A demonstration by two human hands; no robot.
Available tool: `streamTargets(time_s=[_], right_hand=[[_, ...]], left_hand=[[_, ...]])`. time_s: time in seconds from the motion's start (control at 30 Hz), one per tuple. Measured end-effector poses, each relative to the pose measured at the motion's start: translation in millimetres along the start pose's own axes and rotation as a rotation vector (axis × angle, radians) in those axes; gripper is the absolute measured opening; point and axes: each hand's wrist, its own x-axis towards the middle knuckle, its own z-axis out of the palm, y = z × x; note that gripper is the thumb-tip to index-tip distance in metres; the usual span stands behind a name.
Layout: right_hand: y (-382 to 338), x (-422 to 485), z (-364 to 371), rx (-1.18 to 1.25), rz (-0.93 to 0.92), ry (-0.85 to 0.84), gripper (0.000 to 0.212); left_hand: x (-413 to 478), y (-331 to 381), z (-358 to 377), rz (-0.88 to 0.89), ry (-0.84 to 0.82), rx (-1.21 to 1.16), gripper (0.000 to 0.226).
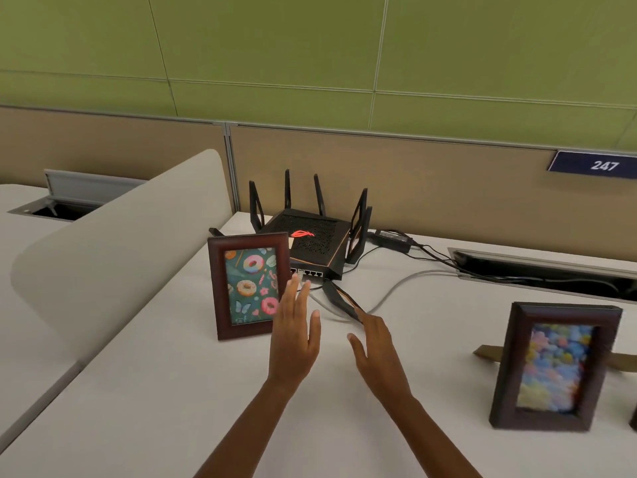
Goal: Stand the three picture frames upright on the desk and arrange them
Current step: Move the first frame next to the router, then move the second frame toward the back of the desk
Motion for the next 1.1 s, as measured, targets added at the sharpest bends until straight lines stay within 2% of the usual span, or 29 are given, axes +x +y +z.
streamTargets(time_s=[0.4,0.63,0.8,0.9,1.1], right_hand=[[40.7,-39.7,-135.0,-0.129,-0.232,0.323,0.037],[84.0,-55.5,-206.1,-0.122,-0.257,0.513,0.033],[124.8,-62.5,-239.6,0.012,-0.170,0.596,0.040],[150.0,-62.8,-247.8,0.036,-0.083,0.584,0.047],[193.4,-61.9,-245.9,0.273,0.140,0.378,0.055]], left_hand=[[-28.8,115.9,72.8,0.007,-0.254,-0.172,0.049],[-41.6,168.6,109.9,-0.094,-0.368,-0.300,0.045],[-53.8,185.0,134.5,-0.178,-0.440,-0.313,0.045],[-64.0,187.8,146.0,-0.217,-0.460,-0.288,0.047],[-83.4,191.1,162.4,-0.317,-0.481,-0.308,0.047]])
